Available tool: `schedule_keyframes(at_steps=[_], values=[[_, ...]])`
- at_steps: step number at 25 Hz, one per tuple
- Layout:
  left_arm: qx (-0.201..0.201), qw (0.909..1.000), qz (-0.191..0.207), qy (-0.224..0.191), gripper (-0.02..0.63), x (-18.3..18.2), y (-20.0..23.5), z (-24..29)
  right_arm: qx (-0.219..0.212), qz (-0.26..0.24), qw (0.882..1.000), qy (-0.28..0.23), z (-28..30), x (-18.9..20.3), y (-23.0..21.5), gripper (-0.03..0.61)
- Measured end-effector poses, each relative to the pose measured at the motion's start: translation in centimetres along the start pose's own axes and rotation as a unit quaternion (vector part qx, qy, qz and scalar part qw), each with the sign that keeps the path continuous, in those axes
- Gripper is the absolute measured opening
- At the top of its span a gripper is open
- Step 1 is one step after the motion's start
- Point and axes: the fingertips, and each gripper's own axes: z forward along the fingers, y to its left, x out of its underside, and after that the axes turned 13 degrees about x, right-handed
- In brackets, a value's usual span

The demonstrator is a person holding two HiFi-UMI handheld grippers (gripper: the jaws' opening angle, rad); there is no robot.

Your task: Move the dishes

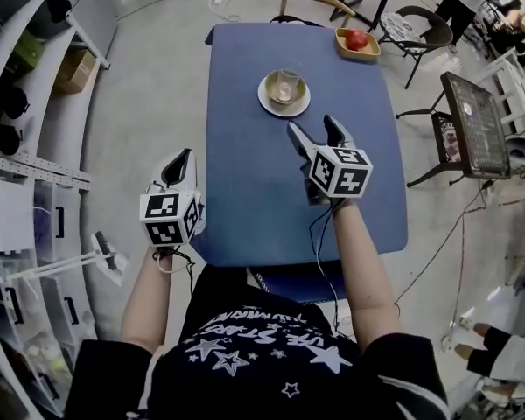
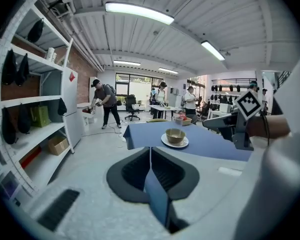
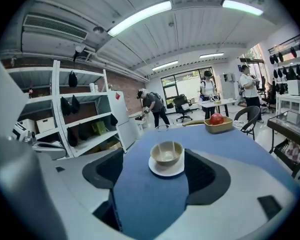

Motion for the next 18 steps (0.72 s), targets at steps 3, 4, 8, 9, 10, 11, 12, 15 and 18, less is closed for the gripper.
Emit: schedule_keyframes(at_steps=[3,4,8,9,10,11,12,15,18], values=[[0.029,0.9995,0.004,0.010,0.023,-1.0,2.6,3.5,0.027,-0.003,1.000,0.006,4.0,-0.6,0.0,0.362],[0.037,0.9992,0.004,0.012,0.023,-1.3,3.3,4.6,0.036,-0.003,0.999,0.006,5.2,-0.9,0.0,0.362],[0.062,0.9979,-0.001,0.019,0.023,-1.7,5.4,8.1,0.062,-0.018,0.998,0.003,9.6,-1.3,-0.3,0.362],[0.069,0.9974,-0.002,0.021,0.023,-1.7,5.7,8.9,0.068,-0.025,0.997,0.005,10.6,-1.2,-0.4,0.362],[0.075,0.9969,-0.002,0.023,0.023,-1.6,6.0,9.7,0.073,-0.030,0.997,0.006,11.5,-1.1,-0.5,0.362],[0.081,0.9964,-0.002,0.025,0.023,-1.5,6.2,10.4,0.079,-0.034,0.996,0.006,12.4,-1.0,-0.6,0.362],[0.087,0.9958,-0.002,0.028,0.023,-1.4,6.3,11.1,0.085,-0.036,0.996,0.005,13.2,-0.9,-0.8,0.362],[0.102,0.9942,-0.005,0.032,0.023,-1.3,6.7,12.7,0.096,-0.042,0.994,0.002,15.1,-0.9,-1.1,0.362],[0.112,0.9930,-0.011,0.035,0.023,-1.2,7.0,14.0,0.094,-0.057,0.994,-0.004,16.5,-1.3,-0.8,0.362]])
